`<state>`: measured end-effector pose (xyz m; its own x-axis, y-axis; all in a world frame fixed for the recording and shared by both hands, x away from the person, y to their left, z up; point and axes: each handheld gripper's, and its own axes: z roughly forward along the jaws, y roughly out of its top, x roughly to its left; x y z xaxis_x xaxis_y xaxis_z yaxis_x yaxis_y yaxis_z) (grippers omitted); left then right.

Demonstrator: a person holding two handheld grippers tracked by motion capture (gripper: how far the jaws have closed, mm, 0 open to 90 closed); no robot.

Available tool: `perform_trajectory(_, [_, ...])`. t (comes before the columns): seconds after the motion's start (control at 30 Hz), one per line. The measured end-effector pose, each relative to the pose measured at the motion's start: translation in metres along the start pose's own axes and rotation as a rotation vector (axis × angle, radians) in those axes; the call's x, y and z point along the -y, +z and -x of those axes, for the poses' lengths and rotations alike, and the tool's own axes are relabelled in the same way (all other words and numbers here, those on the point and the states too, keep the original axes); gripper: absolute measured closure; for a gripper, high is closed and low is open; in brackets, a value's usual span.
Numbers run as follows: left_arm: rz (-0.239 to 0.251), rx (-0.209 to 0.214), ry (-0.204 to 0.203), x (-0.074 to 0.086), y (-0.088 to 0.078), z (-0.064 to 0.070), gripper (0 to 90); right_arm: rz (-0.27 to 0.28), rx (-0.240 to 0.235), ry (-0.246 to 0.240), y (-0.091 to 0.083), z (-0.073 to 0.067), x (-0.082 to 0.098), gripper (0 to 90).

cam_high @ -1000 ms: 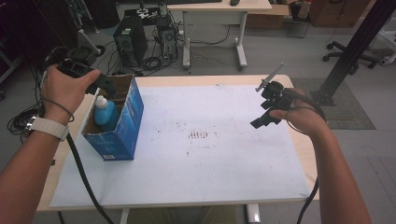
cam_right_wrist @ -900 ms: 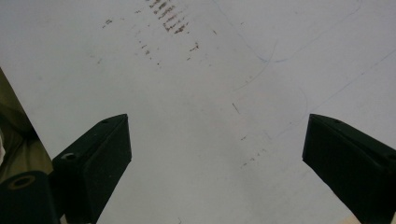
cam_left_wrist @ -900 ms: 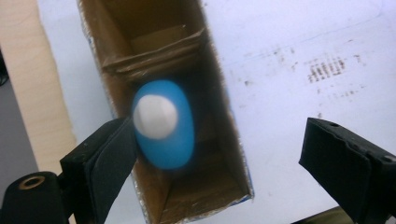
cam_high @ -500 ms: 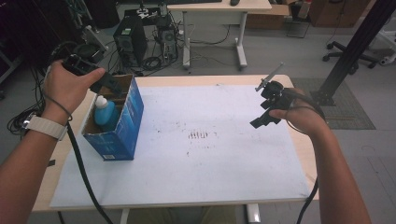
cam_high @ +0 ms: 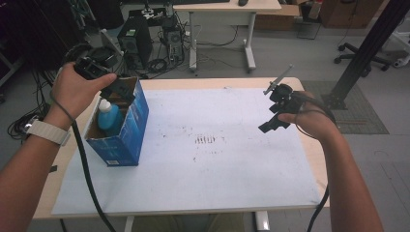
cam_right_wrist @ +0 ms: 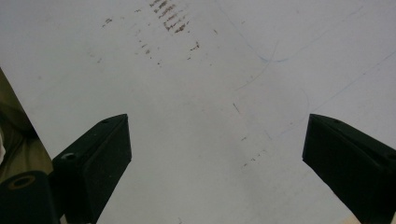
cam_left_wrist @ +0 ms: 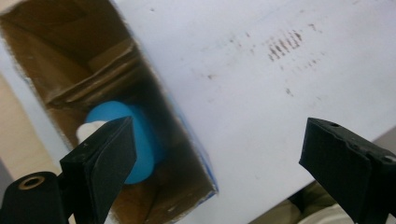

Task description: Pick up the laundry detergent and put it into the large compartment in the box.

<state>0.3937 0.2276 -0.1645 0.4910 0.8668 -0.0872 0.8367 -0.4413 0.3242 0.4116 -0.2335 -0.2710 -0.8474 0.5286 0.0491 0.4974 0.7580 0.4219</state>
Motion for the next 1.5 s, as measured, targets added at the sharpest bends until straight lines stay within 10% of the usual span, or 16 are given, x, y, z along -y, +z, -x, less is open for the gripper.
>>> perform_trajectory(1.5, [-0.13,0.098,0.373,-0.006,0.021,0.054,10.4,0.006,0.001,-0.001,-0.002,-0.002,0.001,8.1])
